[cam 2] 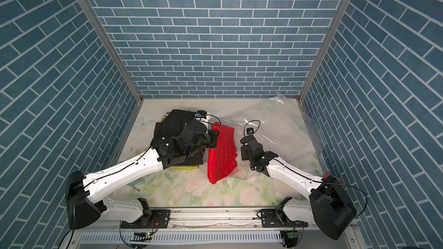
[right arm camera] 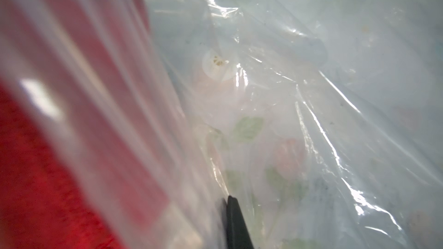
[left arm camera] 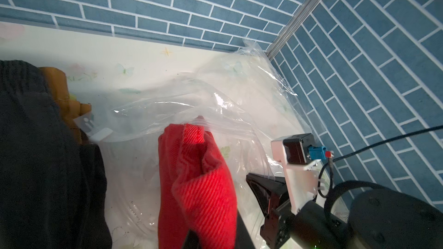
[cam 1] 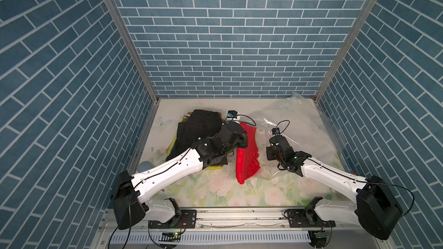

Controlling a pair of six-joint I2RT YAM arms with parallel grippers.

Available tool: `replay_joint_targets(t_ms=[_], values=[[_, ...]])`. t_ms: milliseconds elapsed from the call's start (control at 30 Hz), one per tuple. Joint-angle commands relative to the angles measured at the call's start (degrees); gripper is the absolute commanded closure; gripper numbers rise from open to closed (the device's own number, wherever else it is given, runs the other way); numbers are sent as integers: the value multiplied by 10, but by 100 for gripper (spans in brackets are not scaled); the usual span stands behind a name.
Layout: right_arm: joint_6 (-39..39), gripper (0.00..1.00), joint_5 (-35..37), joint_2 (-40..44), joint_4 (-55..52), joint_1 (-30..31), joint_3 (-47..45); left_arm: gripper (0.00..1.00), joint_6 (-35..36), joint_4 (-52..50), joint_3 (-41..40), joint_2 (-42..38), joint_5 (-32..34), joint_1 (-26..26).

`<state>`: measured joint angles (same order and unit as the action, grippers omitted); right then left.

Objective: Take the trousers out of the vacuum bag
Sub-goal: Take out the trousers from the vacuum bag, then place the trousers at the center of the board.

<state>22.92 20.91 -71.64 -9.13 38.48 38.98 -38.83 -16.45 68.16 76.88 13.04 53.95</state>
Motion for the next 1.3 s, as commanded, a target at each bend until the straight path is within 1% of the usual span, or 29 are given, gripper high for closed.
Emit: replay_joint_targets(t_ms=[0, 100, 133, 233, 367, 467, 533, 600, 767, 967, 1067, 1267], values=[[-41, 100, 27, -9, -21, -37, 38, 100, -11, 18, 21, -26, 17, -14], [-53, 100, 23, -12, -35, -52, 63, 100, -18, 18, 16, -31, 12, -25], [-56, 97, 13, -10, -35, -53, 68, 100, -21, 21, 14, -31, 10, -28], [-59, 82, -49, 8, -21, -53, 68, 100, -30, 36, 3, -28, 4, -37], [-35, 66, -128, 54, -24, -50, 58, 100, -47, 63, -9, -24, 1, -47], [-23, 53, -167, 106, -30, -39, 46, 100, -57, 74, -10, -18, 0, -56], [-18, 47, -187, 139, -39, -29, 43, 100, -62, 79, -10, -14, -2, -60], [-15, 44, -199, 170, -50, -12, 43, 100, -67, 87, -12, -11, -4, -63], [4, 43, -216, 213, -61, 52, 60, 100, -81, 95, -15, 1, 0, -66], [58, 41, -235, 233, -2, 137, 29, 100, -99, 104, -25, 8, 1, -71], [79, 34, -228, 231, 34, 180, 7, 100, -102, 102, -25, 9, 4, -71], [105, 20, -186, 205, 84, 250, -14, 100, -104, 97, -27, 11, 6, -73]])
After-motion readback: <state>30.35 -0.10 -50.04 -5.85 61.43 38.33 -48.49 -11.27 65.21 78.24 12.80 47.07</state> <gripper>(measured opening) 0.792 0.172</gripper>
